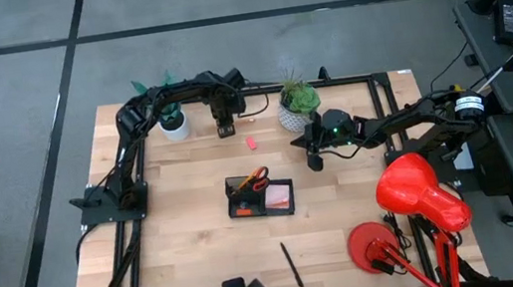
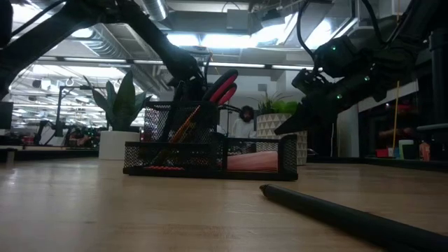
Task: Pick and place office supplies into organizer
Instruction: Put the orange pencil into the desk organizer
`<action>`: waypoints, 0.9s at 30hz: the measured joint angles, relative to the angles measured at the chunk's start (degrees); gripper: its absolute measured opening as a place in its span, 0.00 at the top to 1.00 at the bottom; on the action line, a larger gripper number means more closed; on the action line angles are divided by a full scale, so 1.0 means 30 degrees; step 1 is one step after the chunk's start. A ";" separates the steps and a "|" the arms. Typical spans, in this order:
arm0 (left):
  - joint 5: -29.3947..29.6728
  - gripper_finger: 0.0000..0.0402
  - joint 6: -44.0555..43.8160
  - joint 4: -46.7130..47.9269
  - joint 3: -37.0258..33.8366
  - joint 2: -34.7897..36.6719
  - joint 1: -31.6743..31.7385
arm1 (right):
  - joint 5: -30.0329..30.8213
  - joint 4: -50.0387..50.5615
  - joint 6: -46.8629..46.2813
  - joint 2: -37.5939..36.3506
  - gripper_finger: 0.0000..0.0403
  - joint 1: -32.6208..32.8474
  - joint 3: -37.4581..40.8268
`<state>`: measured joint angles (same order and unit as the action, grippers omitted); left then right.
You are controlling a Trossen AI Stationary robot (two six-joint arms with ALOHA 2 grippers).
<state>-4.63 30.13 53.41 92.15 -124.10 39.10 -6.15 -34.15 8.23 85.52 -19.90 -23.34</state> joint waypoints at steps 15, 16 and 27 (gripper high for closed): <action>-0.0044 0.96 -0.0141 0.0688 0.0062 0.3309 0.0010 | -0.0393 -0.0007 0.0444 0.0000 1.00 -0.0007 -0.0004; -0.0284 0.96 -0.0144 0.0700 0.0062 0.3705 -0.0011 | -0.0393 -0.0007 0.0472 0.0000 1.00 -0.0007 -0.0004; -0.4819 0.96 0.0969 0.0131 0.0065 0.7524 -0.0147 | -0.0408 -0.0415 0.1443 0.0000 1.00 -0.0937 -0.0003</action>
<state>-19.09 33.04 53.80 92.35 -101.53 38.65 -7.38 -35.40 12.56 85.52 -22.71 -23.35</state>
